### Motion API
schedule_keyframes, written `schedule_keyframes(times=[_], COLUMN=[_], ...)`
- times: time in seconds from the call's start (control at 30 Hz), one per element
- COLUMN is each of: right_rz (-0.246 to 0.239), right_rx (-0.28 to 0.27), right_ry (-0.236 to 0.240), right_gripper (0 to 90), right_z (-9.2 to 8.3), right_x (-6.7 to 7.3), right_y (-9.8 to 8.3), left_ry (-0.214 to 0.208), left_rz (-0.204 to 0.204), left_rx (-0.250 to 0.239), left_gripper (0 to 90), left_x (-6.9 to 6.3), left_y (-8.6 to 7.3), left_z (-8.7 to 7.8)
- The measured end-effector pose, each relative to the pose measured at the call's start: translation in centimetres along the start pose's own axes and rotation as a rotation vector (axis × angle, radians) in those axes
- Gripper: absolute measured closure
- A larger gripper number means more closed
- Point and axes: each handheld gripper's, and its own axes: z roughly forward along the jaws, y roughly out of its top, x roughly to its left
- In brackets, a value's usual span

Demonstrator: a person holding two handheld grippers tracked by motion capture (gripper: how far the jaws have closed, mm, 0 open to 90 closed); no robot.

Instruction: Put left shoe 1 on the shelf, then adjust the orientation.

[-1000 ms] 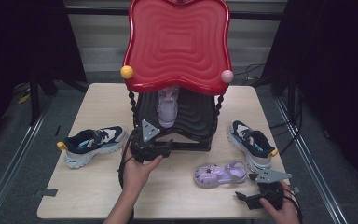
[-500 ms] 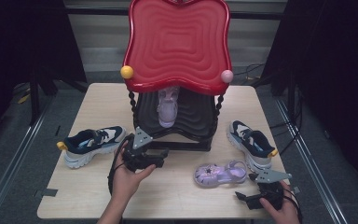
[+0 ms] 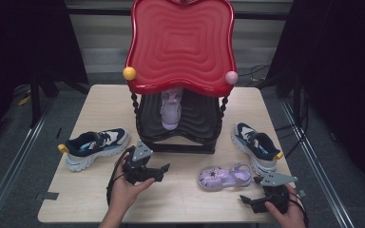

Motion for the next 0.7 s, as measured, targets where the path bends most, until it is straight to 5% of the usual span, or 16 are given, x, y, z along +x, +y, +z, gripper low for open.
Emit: schedule_keyframes(times=[0.27, 0.7], right_rz=[0.000, 0.001], right_rx=[0.000, 0.000], right_ry=[0.000, 0.001], right_gripper=[11.5, 11.5], right_z=[0.0, 0.0], right_x=[0.0, 0.0], right_y=[0.0, 0.0], left_ry=[-0.037, -0.097], left_rz=[0.034, 0.027], left_rx=[0.042, 0.102], left_gripper=[15.8, 15.9], left_x=[0.4, 0.8], left_y=[-1.2, -3.2], left_z=[0.5, 1.9])
